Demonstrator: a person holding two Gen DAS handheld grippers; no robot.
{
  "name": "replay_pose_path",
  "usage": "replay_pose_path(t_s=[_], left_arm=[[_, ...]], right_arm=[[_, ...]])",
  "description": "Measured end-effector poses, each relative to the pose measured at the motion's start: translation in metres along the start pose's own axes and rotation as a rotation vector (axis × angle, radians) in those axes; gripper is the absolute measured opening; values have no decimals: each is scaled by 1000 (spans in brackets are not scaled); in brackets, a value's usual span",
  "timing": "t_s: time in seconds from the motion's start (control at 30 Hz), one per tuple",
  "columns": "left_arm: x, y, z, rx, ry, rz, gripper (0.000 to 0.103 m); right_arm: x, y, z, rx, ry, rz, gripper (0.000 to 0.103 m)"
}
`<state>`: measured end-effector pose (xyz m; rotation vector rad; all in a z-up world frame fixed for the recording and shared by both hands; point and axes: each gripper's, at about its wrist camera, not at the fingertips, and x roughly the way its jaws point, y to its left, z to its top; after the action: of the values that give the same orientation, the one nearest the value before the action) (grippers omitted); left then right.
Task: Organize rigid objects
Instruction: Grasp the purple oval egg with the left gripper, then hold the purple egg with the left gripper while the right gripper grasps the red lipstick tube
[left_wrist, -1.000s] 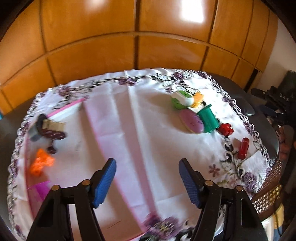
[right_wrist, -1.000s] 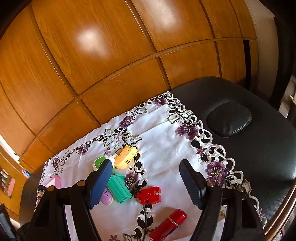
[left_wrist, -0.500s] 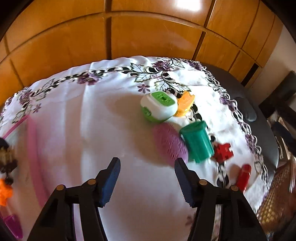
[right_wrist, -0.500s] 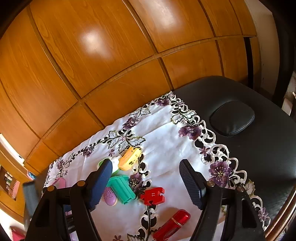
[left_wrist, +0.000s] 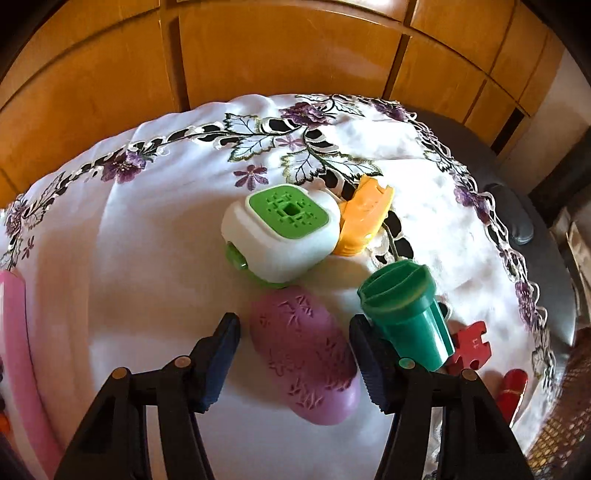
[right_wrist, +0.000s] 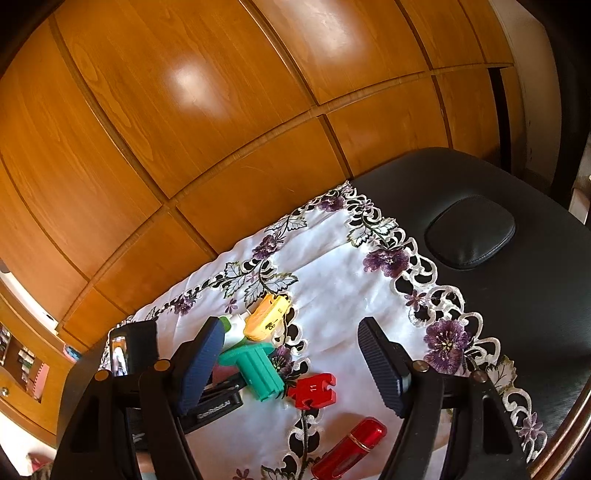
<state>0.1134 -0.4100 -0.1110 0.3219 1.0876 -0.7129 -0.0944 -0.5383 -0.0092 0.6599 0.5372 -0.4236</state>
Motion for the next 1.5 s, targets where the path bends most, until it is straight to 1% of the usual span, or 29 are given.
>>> replay_pose_path(t_s=[0.07,0.17,0.23,0.4,0.47,0.5,0.57,0.6,0.63,0.7,0.73,0.8,0.83,0.87,0.93,1.0,1.03,1.07,1.13,1.23,1.33,1.5], left_arm=[[-5,4,-5,8,-10,0,45],[-15,14,-20,-4,-10,-13,44],[-24,18,-34,-4,-16,-7,44],[-49,22,-80,16,-42,-2,44],[-57,22,-97,29,-55,9,44],[-61,22,-104,37,-64,15,44],[-65,22,-113,47,-73,20,44],[-67,23,-116,49,-76,18,44],[-68,24,-117,46,-77,13,44],[-70,28,-120,34,-82,-1,44],[-70,29,-122,33,-86,-5,44],[-71,30,-125,35,-94,-8,44],[-72,31,-126,35,-96,-9,44],[-73,31,-127,32,-98,-12,44],[-73,32,-128,27,-100,-19,44],[-74,33,-129,25,-102,-25,44],[-74,34,-129,24,-103,-26,44],[-74,34,-130,23,-104,-28,44],[-75,35,-130,20,-105,-30,44],[-75,35,-131,16,-104,-32,44],[-75,35,-131,17,-103,-31,44],[-75,34,-131,17,-106,-27,44]], right_arm=[[0,0,0,1,0,-5,76],[1,0,0,-1,1,-13,76],[0,0,0,-1,0,-22,76],[3,1,0,-7,10,-47,76],[7,1,0,-12,32,-55,76],[10,2,0,-15,51,-59,76],[22,1,-1,-14,122,-72,76],[28,0,-1,-9,167,-80,76],[35,-2,-2,4,236,-87,76],[39,-4,-5,-5,302,-89,76],[41,-2,-8,-46,354,-96,76],[43,2,-13,-127,429,-104,76],[42,7,-17,-198,464,-114,76],[41,10,-18,-245,482,-124,76],[41,16,-25,-362,532,-139,84],[42,21,-30,-461,577,-147,84],[45,26,-34,-537,616,-155,84],[46,28,-37,-574,637,-158,85],[51,34,-48,-682,710,-156,85],[62,40,-63,-807,778,-204,85],[72,41,-74,-879,824,-251,85],[89,36,-83,-928,876,-288,84]])
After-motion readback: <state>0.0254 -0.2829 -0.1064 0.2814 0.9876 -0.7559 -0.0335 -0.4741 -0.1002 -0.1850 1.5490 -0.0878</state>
